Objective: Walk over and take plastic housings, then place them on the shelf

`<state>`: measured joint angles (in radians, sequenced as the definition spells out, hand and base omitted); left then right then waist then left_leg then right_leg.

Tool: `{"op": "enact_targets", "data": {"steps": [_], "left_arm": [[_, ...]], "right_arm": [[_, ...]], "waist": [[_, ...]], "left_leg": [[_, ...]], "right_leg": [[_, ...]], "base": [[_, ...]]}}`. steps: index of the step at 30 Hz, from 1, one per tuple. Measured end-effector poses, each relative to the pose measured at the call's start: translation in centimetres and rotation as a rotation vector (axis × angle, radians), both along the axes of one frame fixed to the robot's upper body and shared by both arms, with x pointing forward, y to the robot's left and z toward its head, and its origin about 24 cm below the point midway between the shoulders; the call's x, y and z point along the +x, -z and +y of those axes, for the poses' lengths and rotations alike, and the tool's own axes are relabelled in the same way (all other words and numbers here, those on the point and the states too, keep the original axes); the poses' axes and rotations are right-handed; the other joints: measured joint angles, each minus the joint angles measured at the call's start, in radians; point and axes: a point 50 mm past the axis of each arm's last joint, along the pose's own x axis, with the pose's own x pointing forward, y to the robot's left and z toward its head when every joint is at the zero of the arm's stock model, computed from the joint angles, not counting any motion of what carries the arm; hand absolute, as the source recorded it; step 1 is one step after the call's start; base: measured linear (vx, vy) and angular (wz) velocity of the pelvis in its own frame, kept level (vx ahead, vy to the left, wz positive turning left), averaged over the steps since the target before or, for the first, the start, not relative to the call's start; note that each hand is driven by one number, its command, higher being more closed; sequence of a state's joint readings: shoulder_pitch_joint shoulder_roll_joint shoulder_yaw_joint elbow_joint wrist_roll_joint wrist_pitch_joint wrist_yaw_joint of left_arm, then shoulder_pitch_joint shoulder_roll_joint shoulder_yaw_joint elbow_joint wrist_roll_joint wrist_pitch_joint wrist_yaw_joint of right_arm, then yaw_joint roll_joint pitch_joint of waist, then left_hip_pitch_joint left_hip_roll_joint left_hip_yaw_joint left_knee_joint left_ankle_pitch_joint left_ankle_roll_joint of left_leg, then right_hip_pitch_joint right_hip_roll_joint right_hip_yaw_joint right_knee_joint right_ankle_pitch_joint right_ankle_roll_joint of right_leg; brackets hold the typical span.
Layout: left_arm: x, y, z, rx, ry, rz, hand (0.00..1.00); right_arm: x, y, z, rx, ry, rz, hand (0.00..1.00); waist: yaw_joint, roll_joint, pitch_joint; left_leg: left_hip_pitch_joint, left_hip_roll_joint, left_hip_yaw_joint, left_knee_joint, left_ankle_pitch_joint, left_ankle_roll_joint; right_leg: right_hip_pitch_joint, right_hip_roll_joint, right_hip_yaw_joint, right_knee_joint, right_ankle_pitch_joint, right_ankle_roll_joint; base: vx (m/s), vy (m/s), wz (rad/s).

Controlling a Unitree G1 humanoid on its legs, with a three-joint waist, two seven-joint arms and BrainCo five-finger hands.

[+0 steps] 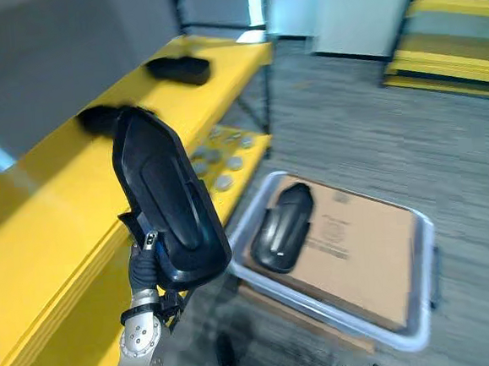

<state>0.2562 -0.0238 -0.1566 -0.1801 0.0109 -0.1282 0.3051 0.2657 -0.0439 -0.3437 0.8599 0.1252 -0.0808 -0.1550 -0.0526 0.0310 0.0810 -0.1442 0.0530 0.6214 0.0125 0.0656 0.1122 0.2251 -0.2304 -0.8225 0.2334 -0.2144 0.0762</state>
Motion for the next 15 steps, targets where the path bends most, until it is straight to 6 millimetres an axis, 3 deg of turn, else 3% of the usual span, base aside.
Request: {"op": "enact_targets", "data": {"steps": [1, 4, 5, 6, 7, 8, 10, 15], "left_arm": [[0.0, -0.1, -0.1, 0.003, 0.007, -0.006, 1.00], [0.0, 0.5, -0.1, 0.008, 0.014, 0.020, 1.00], [0.0, 0.8, -0.3, 0.012, 0.036, 0.034, 1.00], [0.1, 0.9, -0.5, 0.011, 0.045, 0.039, 1.00], [0.2, 0.9, -0.9, 0.008, 0.060, 0.039, 1.00], [0.8, 0.7, -1.1, 0.021, 0.077, 0.024, 1.00], [1.3, 0.6, -0.9, 0.043, 0.085, 0.018, 1.00], [1.3, 1.1, -1.2, 0.056, 0.096, 0.037, 1.00]], "right_arm": [[1.1, 0.0, 0.1, 0.002, -0.006, -0.018, 0.00], [3.2, -0.2, 0.4, 0.009, -0.024, -0.059, 0.00], [3.7, -0.2, 1.1, 0.025, -0.034, -0.063, 0.00], [3.6, -0.1, 1.4, 0.032, -0.041, -0.059, 0.00], [3.6, 0.0, 1.6, 0.039, -0.046, -0.058, 0.00], [3.8, -0.1, 2.1, 0.054, -0.044, -0.072, 0.00], [4.2, -0.3, 2.0, 0.039, -0.083, -0.082, 0.00], [2.1, -0.1, 2.0, 0.033, -0.105, -0.038, 0.00]], "waist": [[0.005, -0.003, 0.000], [0.008, -0.014, 0.010], [0.004, -0.019, 0.015], [0.001, -0.019, 0.017], [-0.006, -0.014, 0.018], [-0.037, -0.006, 0.032], [-0.044, -0.016, 0.048], [-0.048, -0.022, 0.053]], "left_leg": [[0.003, -0.034, -0.006, -0.009, -0.002, 0.003], [0.004, -0.080, -0.021, 0.011, -0.039, 0.031], [0.011, -0.092, -0.043, 0.046, -0.071, 0.034], [0.020, -0.095, -0.062, 0.057, -0.092, 0.035], [0.025, -0.092, -0.078, 0.063, -0.098, 0.033], [0.047, -0.092, -0.129, 0.056, -0.106, 0.020], [0.075, -0.102, -0.156, 0.033, -0.106, 0.018], [0.131, -0.143, -0.257, 0.028, -0.118, 0.019]], "right_leg": [[0.013, -0.025, -0.002, 0.000, -0.014, 0.020], [0.015, -0.076, -0.001, 0.054, -0.017, 0.027], [0.009, -0.122, 0.013, 0.153, -0.003, -0.003], [-0.028, -0.146, 0.085, 0.258, 0.008, -0.109], [-0.066, -0.141, 0.174, 0.315, -0.011, -0.126], [-0.152, -0.045, 0.444, 0.372, -0.077, -0.052], [-0.238, 0.031, 0.617, 0.380, -0.124, -0.028], [-0.390, 0.123, 0.811, 0.332, -0.136, -0.020]], "base": [[0.14, 0.119, 0.95], [0.13, 0.163, 0.36], [0.15, 0.149, 0.36], [0.15, 0.153, 0.42], [0.19, 0.154, 0.70], [0.13, 0.095, 0.75], [0.15, 0.086, 0.61], [0.16, -0.002, 0.68]]}}
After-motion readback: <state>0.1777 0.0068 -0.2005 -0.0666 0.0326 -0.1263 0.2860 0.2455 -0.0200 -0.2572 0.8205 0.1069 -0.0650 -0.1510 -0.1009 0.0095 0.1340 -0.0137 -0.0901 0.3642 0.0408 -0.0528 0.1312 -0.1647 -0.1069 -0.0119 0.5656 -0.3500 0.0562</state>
